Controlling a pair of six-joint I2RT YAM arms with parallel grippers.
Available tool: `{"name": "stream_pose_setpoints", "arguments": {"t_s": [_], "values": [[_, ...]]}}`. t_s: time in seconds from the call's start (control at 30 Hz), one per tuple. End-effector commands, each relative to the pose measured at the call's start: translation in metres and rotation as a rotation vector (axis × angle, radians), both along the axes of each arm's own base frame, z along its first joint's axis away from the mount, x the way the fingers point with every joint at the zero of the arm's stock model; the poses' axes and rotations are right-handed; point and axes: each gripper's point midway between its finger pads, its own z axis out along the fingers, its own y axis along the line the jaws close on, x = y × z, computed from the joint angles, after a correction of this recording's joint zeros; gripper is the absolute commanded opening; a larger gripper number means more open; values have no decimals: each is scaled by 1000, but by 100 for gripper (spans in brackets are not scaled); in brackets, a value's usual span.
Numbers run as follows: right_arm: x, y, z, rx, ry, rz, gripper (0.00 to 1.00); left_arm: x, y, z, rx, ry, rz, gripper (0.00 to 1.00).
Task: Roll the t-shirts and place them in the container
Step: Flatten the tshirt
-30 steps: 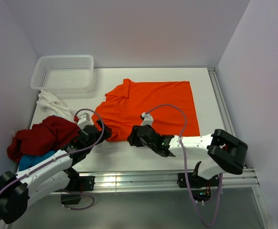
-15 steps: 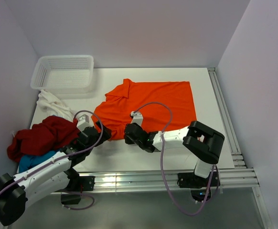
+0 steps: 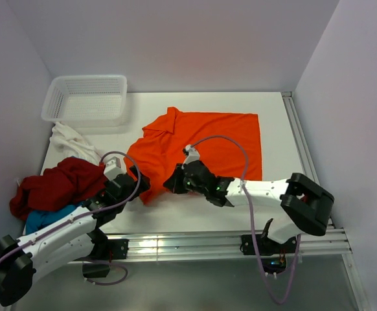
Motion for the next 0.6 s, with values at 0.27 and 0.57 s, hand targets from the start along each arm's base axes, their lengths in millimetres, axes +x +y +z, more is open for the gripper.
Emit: {"name": "stream_pose_setpoints", "arguments": {"t_s": [0.27, 0.57], "values": [[88, -28, -12, 329, 203, 3, 20, 12, -9, 9, 15, -24, -8, 95], [72, -46, -20, 149, 91, -50, 33, 8, -32, 9, -16, -41, -129, 91]]}}
